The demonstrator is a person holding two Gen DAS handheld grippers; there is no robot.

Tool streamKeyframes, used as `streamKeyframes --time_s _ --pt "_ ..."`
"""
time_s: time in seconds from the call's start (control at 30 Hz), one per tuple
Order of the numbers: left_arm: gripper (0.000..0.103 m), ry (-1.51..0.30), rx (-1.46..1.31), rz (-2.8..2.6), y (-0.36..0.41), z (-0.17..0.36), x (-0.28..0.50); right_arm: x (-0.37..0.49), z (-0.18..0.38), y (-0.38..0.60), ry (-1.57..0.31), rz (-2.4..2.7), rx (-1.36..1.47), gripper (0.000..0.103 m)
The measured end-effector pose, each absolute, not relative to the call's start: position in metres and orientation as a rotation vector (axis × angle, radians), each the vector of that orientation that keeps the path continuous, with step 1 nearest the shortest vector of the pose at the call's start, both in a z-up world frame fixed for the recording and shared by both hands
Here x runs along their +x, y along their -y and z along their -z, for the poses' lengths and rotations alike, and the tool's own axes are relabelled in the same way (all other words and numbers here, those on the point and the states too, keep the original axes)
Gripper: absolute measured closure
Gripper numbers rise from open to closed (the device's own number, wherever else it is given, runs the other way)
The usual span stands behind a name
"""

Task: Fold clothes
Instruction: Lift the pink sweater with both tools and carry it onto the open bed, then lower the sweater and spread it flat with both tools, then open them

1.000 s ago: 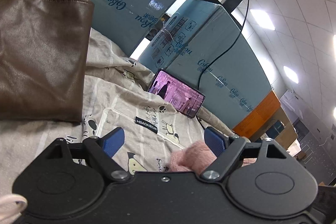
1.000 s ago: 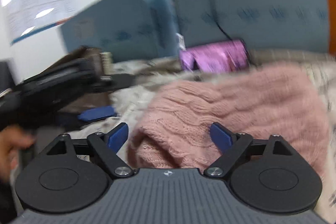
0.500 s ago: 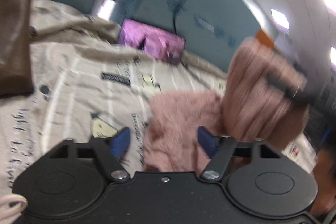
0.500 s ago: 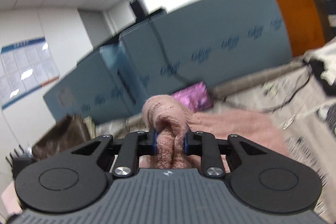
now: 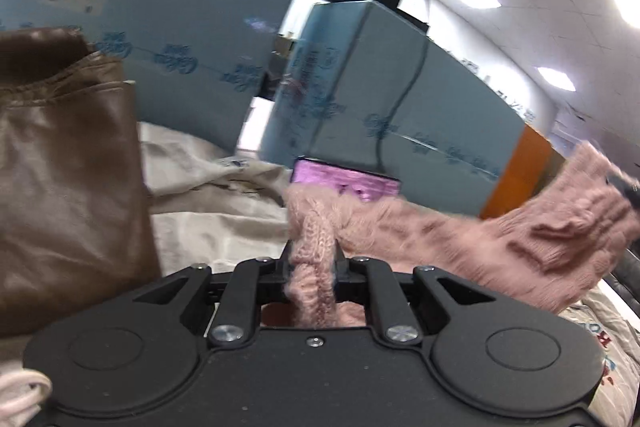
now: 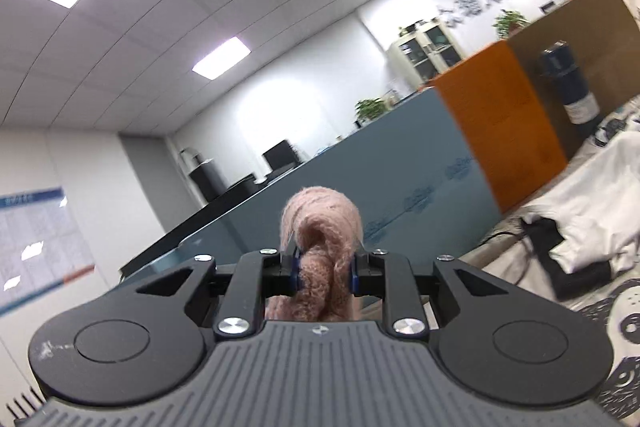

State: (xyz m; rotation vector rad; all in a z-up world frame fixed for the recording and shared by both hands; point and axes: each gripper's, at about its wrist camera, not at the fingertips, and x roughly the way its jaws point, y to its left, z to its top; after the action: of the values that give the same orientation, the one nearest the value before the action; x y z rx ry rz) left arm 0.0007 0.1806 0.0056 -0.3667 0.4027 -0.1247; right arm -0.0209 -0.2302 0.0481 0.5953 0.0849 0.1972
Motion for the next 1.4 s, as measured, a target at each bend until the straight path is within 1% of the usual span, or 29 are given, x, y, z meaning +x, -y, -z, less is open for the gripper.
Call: streamKeyframes --time_s 0.1,0.23,0.27,0.3,0.33,0.37,0.4,0.43,0.47,0.5,0.53,0.57,0.7,0.77,0.83,0.9,1.0,1.03,1.07,1.13,1.33,1.4 --pt "0.088 -0.459 -0.352 0.134 -0.179 0.009 0.010 -0.004 -0.019 0.253 -0.172 -0.136 0.633 0.084" --pt "0.088 -0.518 -0.295 0.139 -0.169 0.023 0.020 0.021 0.026 0.270 -0.381 -0.073 0.604 0.084" --pt "0.088 -0.529 -0.279 0.136 -0.167 0.026 0.022 0.022 0.033 0.274 -0.418 -0.055 0.589 0.082" --pt "0.087 -0.532 -0.281 0.136 -0.167 0.027 0.021 0.023 0.039 0.277 -0.442 -0.047 0.578 0.080" --pt "0.083 -0.534 -0.280 0.128 -0.167 0.027 0.021 0.024 0.042 0.280 -0.456 -0.046 0.567 0.077" --pt "0.081 -0.534 -0.274 0.113 -0.167 0.028 0.021 0.023 0.042 0.281 -0.464 -0.036 0.540 0.065" --pt "0.074 -0.523 -0.263 0.094 -0.166 0.026 0.019 0.021 0.039 0.277 -0.454 -0.009 0.483 0.056" --pt "0.067 -0.513 -0.252 0.075 -0.166 0.024 0.017 0.018 0.035 0.273 -0.438 0.022 0.418 0.035" --pt "0.050 -0.502 -0.241 0.055 -0.166 0.022 0.015 0.015 0.030 0.265 -0.407 0.046 0.336 0.024" --pt "0.035 -0.491 -0.230 0.036 -0.166 0.020 0.013 0.011 0.026 0.256 -0.385 0.026 0.261 0.024" --pt "0.030 -0.458 -0.215 0.016 -0.165 0.017 0.010 0.007 0.023 0.247 -0.368 -0.009 0.189 0.024" --pt "0.025 -0.428 -0.202 0.016 -0.164 0.012 0.009 0.003 0.019 0.239 -0.350 -0.043 0.118 0.022" --pt "0.017 -0.341 -0.103 0.117 -0.145 -0.005 0.014 -0.004 0.023 0.199 -0.407 -0.293 -0.028 0.019" --pt "0.016 -0.294 -0.037 0.200 -0.130 -0.011 0.020 -0.002 0.030 0.177 -0.443 -0.333 -0.100 0.019" --pt "0.016 -0.251 0.037 0.309 -0.114 -0.014 0.027 0.001 0.038 0.161 -0.480 -0.346 -0.154 0.019" --pt "0.016 -0.273 0.100 0.383 -0.097 -0.016 0.041 0.007 0.046 0.156 -0.516 -0.333 -0.165 0.020" --pt "0.016 -0.341 0.097 0.432 -0.085 -0.010 0.060 0.014 0.048 0.167 -0.530 -0.306 -0.098 0.037" --pt "0.016 -0.372 0.083 0.446 -0.083 -0.006 0.067 0.015 0.047 0.172 -0.530 -0.294 -0.071 0.051" --pt "0.016 -0.389 0.076 0.450 -0.083 -0.002 0.069 0.017 0.046 0.177 -0.530 -0.283 -0.043 0.068" --pt "0.016 -0.422 0.062 0.456 -0.082 0.006 0.074 0.018 0.042 0.190 -0.516 -0.260 0.017 0.083" --pt "0.017 -0.445 0.047 0.475 -0.090 0.014 0.072 0.002 0.012 0.241 -0.339 -0.109 0.126 0.083" --pt "0.018 -0.449 0.043 0.480 -0.091 0.017 0.073 -0.001 0.005 0.262 -0.299 -0.035 0.161 0.083"
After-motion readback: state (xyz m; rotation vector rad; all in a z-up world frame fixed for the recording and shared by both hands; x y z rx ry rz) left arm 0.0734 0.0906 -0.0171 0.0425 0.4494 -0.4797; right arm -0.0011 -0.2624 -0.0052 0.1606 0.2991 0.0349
